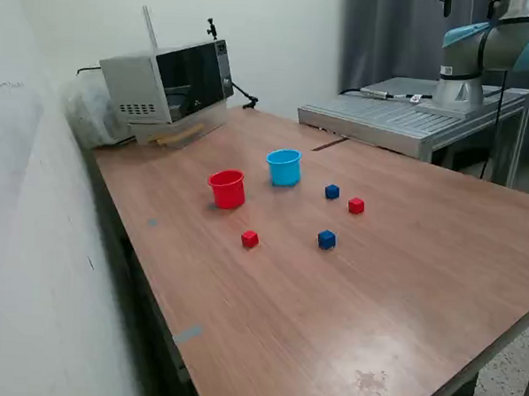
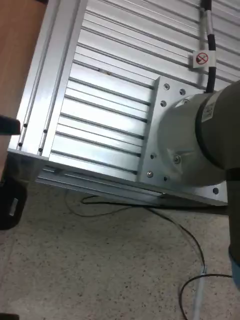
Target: Place red objects in the red bin, and blue objects in the blue bin.
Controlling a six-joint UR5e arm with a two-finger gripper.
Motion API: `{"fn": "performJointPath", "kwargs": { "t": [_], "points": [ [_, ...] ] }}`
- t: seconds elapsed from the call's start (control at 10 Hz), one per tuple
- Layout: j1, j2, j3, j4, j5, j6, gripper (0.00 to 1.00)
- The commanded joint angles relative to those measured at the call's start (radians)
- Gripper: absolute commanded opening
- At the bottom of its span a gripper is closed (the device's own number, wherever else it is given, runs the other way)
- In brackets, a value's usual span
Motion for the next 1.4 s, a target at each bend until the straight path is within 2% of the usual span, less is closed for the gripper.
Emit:
{"fn": "performJointPath", "kwargs": {
  "t": [0.0,1.1,1.3],
  "points": [
    [0.000,0.000,0.000,0.000,0.000,0.000,1.00],
    [0.006,0.003,-0.018,-0.015,0.006,0.006,1.00],
    [0.008,0.005,-0.043,-0.177,0.002,0.006,1.00]
  ]
}}
